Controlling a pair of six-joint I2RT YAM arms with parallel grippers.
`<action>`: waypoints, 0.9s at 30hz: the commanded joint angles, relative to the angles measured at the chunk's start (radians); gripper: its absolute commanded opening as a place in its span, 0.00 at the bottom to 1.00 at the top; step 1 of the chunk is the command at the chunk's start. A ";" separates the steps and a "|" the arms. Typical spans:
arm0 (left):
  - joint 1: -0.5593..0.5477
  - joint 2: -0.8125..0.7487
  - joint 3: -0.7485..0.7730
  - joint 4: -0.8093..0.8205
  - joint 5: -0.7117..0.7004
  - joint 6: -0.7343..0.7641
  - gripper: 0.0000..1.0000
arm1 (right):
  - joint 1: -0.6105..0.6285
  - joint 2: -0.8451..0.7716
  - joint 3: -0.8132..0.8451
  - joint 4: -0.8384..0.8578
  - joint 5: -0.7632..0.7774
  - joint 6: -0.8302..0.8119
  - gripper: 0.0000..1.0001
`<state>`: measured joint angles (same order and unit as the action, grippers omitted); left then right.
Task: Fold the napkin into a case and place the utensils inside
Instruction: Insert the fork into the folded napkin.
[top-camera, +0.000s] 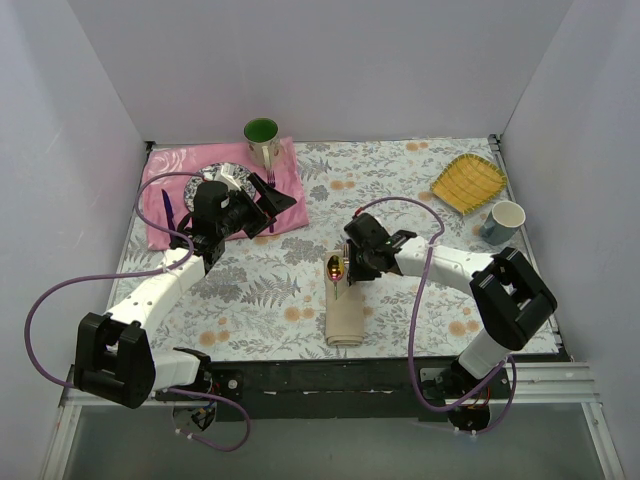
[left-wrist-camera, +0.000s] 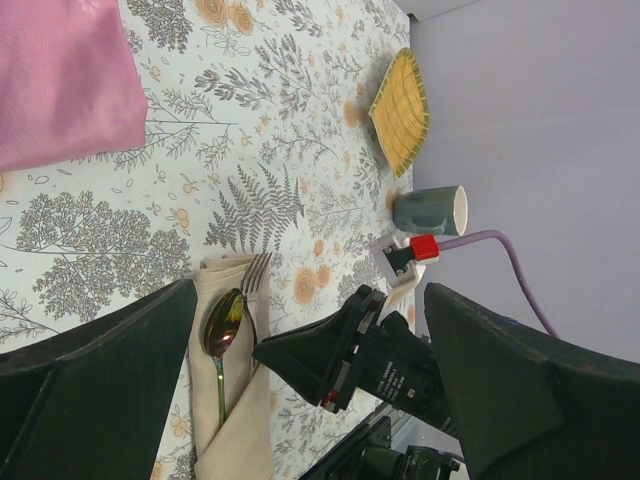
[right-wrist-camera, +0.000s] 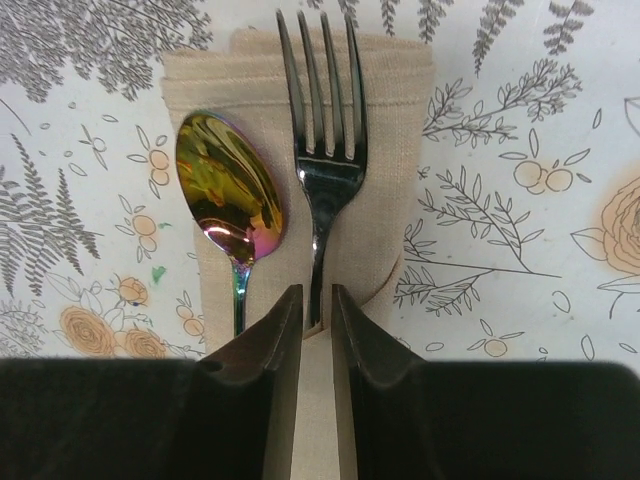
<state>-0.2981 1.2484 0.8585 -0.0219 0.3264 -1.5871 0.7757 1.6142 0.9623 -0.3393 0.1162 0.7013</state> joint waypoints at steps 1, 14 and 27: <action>0.004 -0.024 0.001 0.013 0.014 0.004 0.98 | -0.003 -0.050 0.099 -0.038 0.048 -0.042 0.26; 0.004 0.003 0.027 0.014 0.025 0.012 0.98 | -0.151 0.028 0.342 -0.066 -0.084 -0.410 0.12; 0.004 0.022 0.034 0.013 0.020 0.021 0.98 | -0.181 0.170 0.374 -0.014 -0.105 -0.401 0.14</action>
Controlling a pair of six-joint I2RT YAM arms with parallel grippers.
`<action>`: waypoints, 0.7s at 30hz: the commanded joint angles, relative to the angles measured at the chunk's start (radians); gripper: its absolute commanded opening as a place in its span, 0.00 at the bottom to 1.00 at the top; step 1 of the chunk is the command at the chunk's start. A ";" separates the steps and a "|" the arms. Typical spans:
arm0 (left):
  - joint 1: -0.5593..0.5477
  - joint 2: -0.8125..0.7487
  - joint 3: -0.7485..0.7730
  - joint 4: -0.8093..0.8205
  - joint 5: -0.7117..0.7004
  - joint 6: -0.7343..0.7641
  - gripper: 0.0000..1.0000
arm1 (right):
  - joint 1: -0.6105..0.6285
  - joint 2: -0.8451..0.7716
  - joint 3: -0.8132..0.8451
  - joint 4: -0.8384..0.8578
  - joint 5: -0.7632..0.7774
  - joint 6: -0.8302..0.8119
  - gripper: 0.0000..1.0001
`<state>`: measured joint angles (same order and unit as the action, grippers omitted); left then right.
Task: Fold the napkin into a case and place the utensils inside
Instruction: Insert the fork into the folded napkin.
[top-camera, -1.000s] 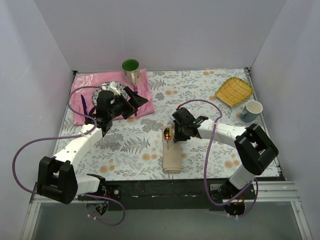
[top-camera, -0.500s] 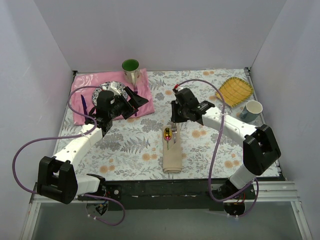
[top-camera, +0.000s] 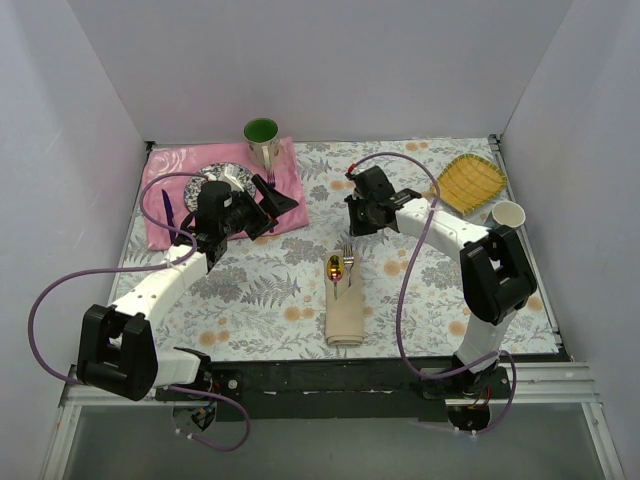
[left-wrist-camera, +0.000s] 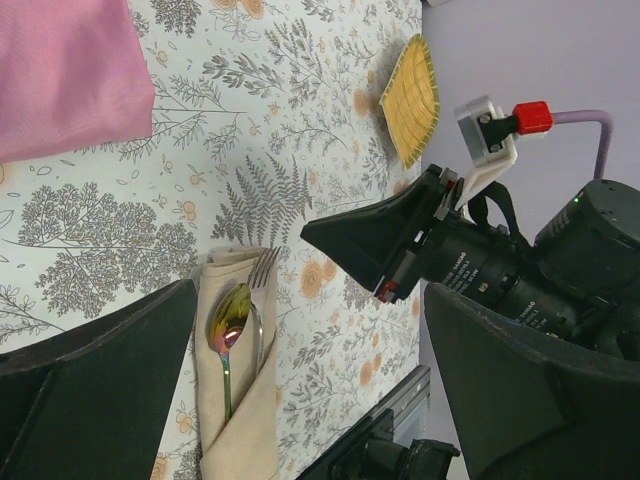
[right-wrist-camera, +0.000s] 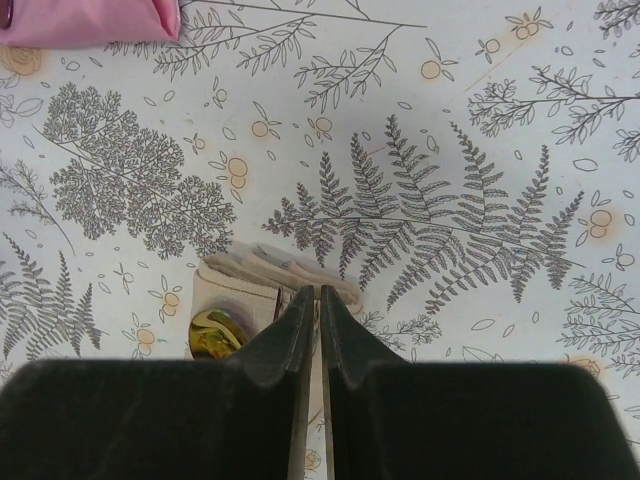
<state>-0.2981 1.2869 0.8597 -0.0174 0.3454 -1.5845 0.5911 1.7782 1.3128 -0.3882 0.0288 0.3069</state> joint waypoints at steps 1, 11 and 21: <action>0.005 -0.020 0.030 0.010 0.003 0.018 0.98 | 0.006 0.013 0.020 0.040 -0.018 0.000 0.13; 0.007 -0.028 0.019 0.010 0.003 0.020 0.98 | 0.004 0.052 0.028 0.049 -0.023 0.014 0.14; 0.016 -0.020 0.016 0.011 0.007 0.023 0.98 | 0.006 0.049 -0.015 0.045 -0.072 0.027 0.13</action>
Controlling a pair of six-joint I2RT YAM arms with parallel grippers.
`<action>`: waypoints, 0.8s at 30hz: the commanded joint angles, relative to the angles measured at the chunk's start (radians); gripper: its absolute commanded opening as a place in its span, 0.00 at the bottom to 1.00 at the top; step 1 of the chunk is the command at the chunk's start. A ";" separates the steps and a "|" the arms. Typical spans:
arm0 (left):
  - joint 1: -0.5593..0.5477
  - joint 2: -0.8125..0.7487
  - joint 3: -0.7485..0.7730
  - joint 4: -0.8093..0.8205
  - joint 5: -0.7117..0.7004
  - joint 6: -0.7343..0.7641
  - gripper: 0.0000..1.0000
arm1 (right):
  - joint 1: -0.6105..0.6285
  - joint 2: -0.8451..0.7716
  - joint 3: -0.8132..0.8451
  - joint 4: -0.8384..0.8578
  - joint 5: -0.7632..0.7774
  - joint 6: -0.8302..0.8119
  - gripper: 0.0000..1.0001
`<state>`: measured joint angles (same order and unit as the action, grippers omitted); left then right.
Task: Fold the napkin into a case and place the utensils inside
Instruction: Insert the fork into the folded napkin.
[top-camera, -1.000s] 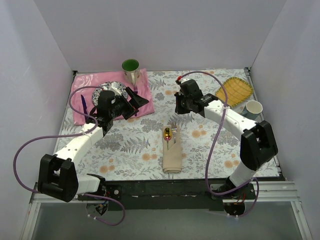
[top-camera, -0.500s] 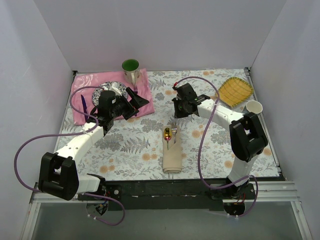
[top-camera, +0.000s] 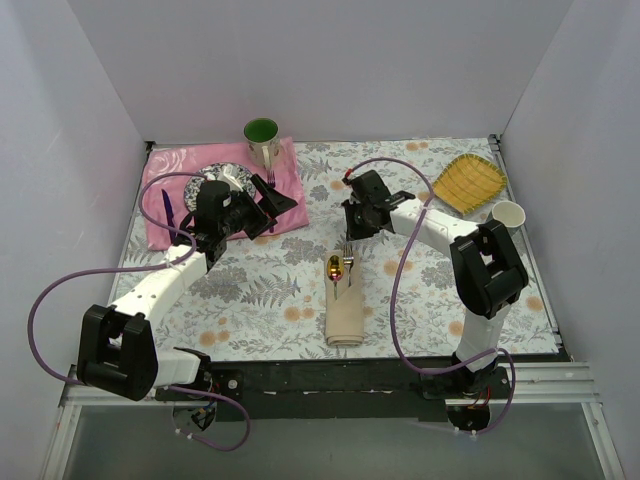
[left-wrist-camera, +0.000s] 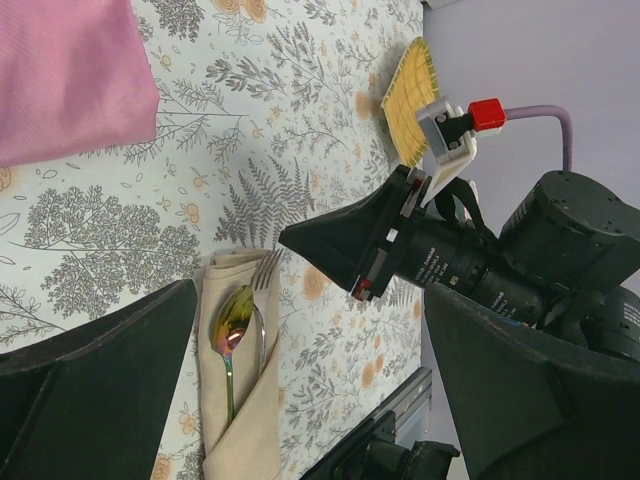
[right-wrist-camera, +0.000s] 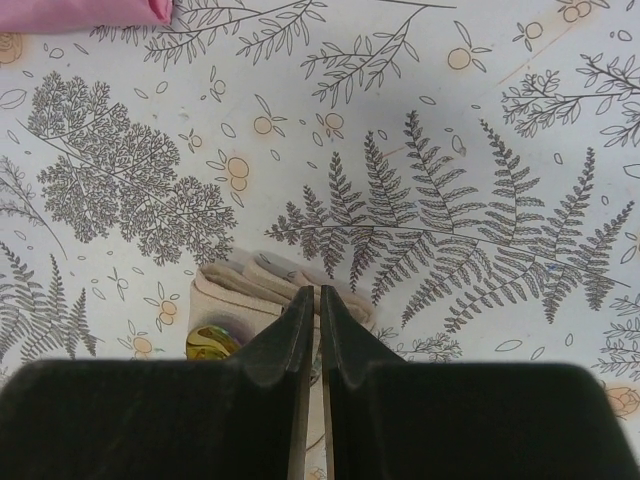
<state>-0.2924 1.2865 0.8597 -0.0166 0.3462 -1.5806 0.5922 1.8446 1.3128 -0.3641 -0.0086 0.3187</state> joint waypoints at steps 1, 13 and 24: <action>0.010 -0.019 0.016 0.010 0.008 0.019 0.98 | 0.006 -0.021 -0.023 0.021 -0.042 0.016 0.13; 0.015 -0.010 0.016 0.012 0.019 0.021 0.98 | 0.011 -0.044 -0.057 0.011 -0.053 0.023 0.12; 0.016 -0.009 0.009 0.012 0.022 0.019 0.98 | 0.018 -0.074 -0.066 -0.012 -0.051 0.029 0.12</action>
<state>-0.2829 1.2869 0.8597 -0.0158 0.3561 -1.5742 0.6014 1.8290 1.2488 -0.3614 -0.0559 0.3401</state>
